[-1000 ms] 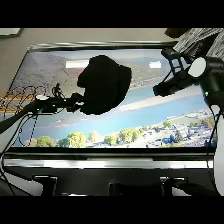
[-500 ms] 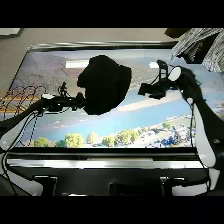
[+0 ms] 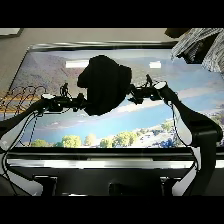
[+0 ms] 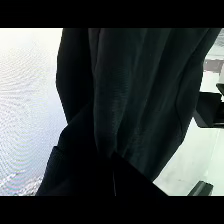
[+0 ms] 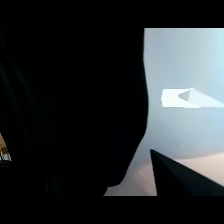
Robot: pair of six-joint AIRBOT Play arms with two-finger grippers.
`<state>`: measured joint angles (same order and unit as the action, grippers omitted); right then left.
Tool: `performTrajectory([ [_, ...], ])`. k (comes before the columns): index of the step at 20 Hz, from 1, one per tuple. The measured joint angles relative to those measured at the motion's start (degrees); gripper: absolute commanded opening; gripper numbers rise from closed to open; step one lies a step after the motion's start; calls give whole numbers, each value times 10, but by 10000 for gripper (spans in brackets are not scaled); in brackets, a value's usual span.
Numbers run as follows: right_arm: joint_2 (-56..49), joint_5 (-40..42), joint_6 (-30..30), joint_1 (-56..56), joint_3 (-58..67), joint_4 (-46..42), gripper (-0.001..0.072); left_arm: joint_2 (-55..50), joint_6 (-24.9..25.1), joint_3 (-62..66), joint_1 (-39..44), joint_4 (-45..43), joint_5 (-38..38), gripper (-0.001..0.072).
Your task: Fold the clothes and pants, and hang the long-sleeved shirts on hangers.
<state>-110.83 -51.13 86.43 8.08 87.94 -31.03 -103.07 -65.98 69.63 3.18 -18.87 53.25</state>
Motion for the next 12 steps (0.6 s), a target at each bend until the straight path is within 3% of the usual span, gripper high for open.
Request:
performTrajectory([
  [2,-6,19,4,13,0,5,607,0,0,0,0,0,2,19],
  [3,-8,23,11,18,0,4,563,0,0,0,0,0,2,18],
  [5,-13,34,23,25,0,1,396,0,0,0,0,0,2,18],
  [7,-16,40,33,29,0,-3,312,1,0,0,0,0,2,18],
  [8,-17,42,35,30,0,-7,148,2,0,0,0,0,2,18],
  [9,-17,43,37,31,0,-12,30,5,2,0,0,0,3,18],
  [12,-17,45,41,32,0,-25,27,14,9,0,0,-1,3,18],
])
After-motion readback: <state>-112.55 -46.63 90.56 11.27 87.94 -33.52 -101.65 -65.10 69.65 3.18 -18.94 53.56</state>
